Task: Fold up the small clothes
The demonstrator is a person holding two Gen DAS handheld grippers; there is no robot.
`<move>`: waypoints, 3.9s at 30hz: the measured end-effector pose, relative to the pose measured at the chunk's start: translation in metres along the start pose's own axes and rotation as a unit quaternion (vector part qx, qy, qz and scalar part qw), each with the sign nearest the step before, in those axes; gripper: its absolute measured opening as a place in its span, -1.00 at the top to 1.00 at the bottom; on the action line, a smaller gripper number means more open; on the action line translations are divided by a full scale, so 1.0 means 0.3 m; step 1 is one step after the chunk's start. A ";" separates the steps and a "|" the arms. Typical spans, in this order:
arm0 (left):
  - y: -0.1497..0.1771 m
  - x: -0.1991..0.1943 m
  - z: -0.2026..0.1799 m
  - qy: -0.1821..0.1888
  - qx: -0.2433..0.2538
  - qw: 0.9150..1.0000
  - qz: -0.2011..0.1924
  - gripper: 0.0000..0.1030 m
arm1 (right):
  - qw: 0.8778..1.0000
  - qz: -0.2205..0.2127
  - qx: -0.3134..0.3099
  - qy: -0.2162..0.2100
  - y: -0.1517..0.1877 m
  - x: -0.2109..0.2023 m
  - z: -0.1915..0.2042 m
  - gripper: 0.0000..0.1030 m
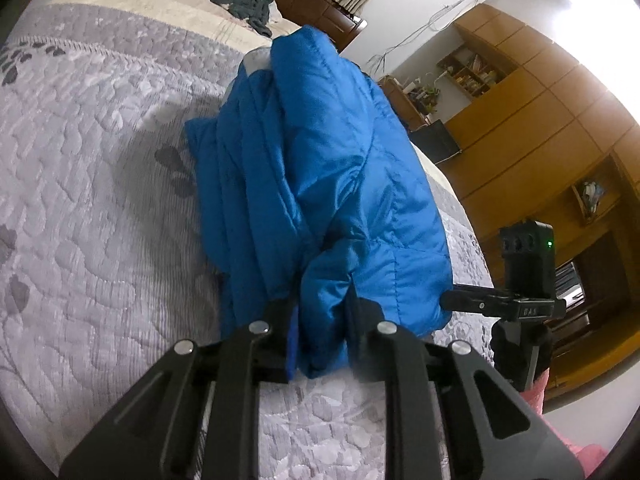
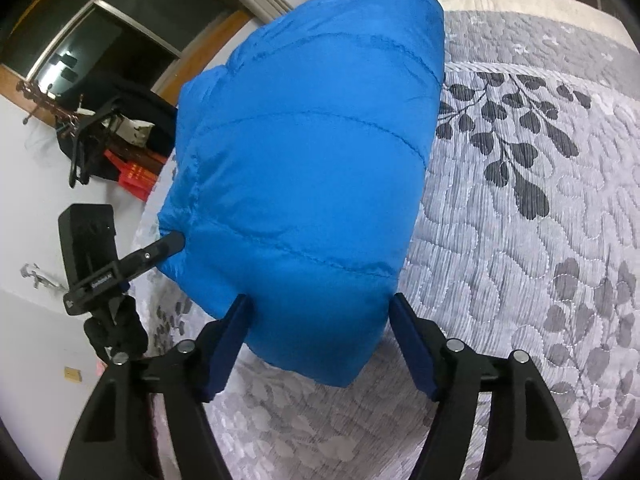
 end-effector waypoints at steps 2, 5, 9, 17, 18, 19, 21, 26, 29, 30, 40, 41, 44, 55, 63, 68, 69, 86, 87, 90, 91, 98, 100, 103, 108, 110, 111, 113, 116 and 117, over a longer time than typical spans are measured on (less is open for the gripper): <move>0.004 0.010 0.006 -0.002 0.001 1.000 0.002 0.64 | 1.000 -0.003 -0.006 0.009 0.003 0.005 -0.001 -0.33; 0.007 0.016 0.002 -0.007 0.007 1.000 0.003 0.61 | 1.000 -0.006 -0.007 0.015 0.007 0.017 0.002 -0.30; 0.011 0.025 0.005 -0.009 0.008 1.000 0.002 0.59 | 1.000 -0.005 -0.004 0.016 0.005 0.043 -0.005 -0.29; 0.027 0.029 0.019 -0.006 0.006 1.000 -0.001 0.58 | 1.000 0.006 0.016 0.004 0.007 0.094 -0.017 -0.29; 0.028 0.029 0.020 -0.006 0.006 1.000 -0.002 0.58 | 1.000 0.006 0.015 0.004 0.007 0.095 -0.017 -0.29; 0.031 0.027 0.018 -0.006 0.005 1.000 -0.002 0.57 | 1.000 0.005 0.015 0.005 0.007 0.095 -0.015 -0.29; 0.030 0.027 0.020 -0.008 0.007 1.000 -0.002 0.57 | 1.000 0.005 0.014 0.007 0.010 0.093 -0.015 -0.29; 0.024 0.015 0.007 -0.018 0.009 1.000 -0.003 0.49 | 1.000 0.006 0.013 0.010 0.002 0.067 -0.018 -0.30; 0.016 -0.001 -0.012 -0.029 0.020 0.999 -0.002 0.34 | 1.000 -0.001 -0.002 0.020 -0.005 0.039 -0.005 -0.33; 0.010 -0.012 -0.018 -0.035 0.022 0.999 -0.003 0.22 | 1.000 -0.004 -0.006 0.023 -0.007 0.027 -0.001 -0.35; -0.128 -0.136 -0.067 -0.062 0.048 0.997 -0.027 -0.45 | 0.998 -0.059 -0.018 0.022 -0.078 -0.144 0.014 -0.54; -0.150 -0.135 -0.072 -0.062 0.051 0.996 -0.027 -0.54 | 0.998 -0.063 -0.019 0.021 -0.085 -0.153 0.015 -0.55; -0.208 -0.111 -0.068 -0.074 0.055 0.996 -0.019 -0.65 | 0.997 -0.067 -0.020 0.015 -0.112 -0.172 0.012 -0.64; -0.264 0.050 0.074 -0.060 0.006 0.998 0.029 -0.68 | 0.998 -0.052 -0.017 -0.006 -0.206 -0.107 0.002 -0.64; -0.242 0.133 0.122 0.002 -0.035 0.998 0.049 -0.83 | 0.999 -0.029 0.004 -0.036 -0.239 -0.031 -0.016 -0.66; -0.208 0.144 0.146 0.048 -0.049 0.997 0.045 -0.84 | 0.998 -0.019 0.010 -0.052 -0.255 0.011 -0.022 -0.75; -0.204 0.144 0.146 0.054 -0.052 0.996 0.040 -0.85 | 0.998 -0.018 0.011 -0.057 -0.260 0.017 -0.021 -0.77; -0.224 0.263 0.092 0.103 -0.034 0.994 0.005 -0.84 | 0.993 -0.010 0.037 -0.109 -0.309 0.151 0.006 -0.89; -0.226 0.263 0.078 0.092 -0.024 0.995 0.003 -0.72 | 0.994 -0.016 0.033 -0.107 -0.307 0.147 0.011 -0.74; -0.228 0.258 0.056 0.083 -0.023 0.996 -0.002 -0.54 | 0.994 -0.031 0.019 -0.103 -0.295 0.113 0.021 -0.40; -0.229 0.258 0.052 0.079 -0.020 0.997 -0.004 -0.51 | 0.994 -0.035 0.014 -0.103 -0.292 0.103 0.030 -0.35; -0.230 0.244 -0.015 0.096 -0.010 0.995 -0.024 -0.16 | 0.993 -0.047 0.002 -0.112 -0.278 0.032 0.045 -0.01; -0.229 0.252 -0.037 0.107 -0.014 0.994 -0.025 -0.14 | 0.992 -0.051 0.000 -0.114 -0.269 -0.004 0.036 0.01; -0.218 0.270 -0.096 0.122 -0.021 0.992 -0.024 -0.11 | 0.992 -0.059 -0.009 -0.109 -0.247 -0.078 0.007 0.03; -0.203 0.310 -0.267 0.140 -0.016 0.990 -0.018 -0.09 | 0.993 -0.071 -0.016 -0.095 -0.203 -0.225 -0.041 0.04; -0.194 0.326 -0.324 0.145 -0.012 0.989 -0.015 -0.09 | 0.993 -0.077 -0.019 -0.085 -0.180 -0.293 -0.069 0.04; -0.186 0.342 -0.379 0.147 -0.009 0.989 -0.012 -0.09 | 0.993 -0.080 -0.020 -0.081 -0.169 -0.322 -0.080 0.04; -0.175 0.363 -0.442 0.151 -0.004 0.988 -0.007 -0.09 | 0.994 -0.084 -0.022 -0.070 -0.139 -0.387 -0.118 0.04; -0.152 0.400 -0.550 0.154 0.009 0.988 0.004 -0.09 | 0.994 -0.090 -0.019 -0.058 -0.087 -0.466 -0.175 0.04; -0.144 0.414 -0.586 0.154 0.013 0.988 0.007 -0.09 | 0.994 -0.092 -0.017 -0.056 -0.069 -0.489 -0.193 0.04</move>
Point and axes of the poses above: each gripper's, at about its wrist camera, not at the fingertips, and x roughly the way its jaws point, z to its left, y to its underside, the point moved 7 cm from there along x, roughly the way its jaws point, and after that the axes turned 12 degrees about x, right-handed, at the moved point
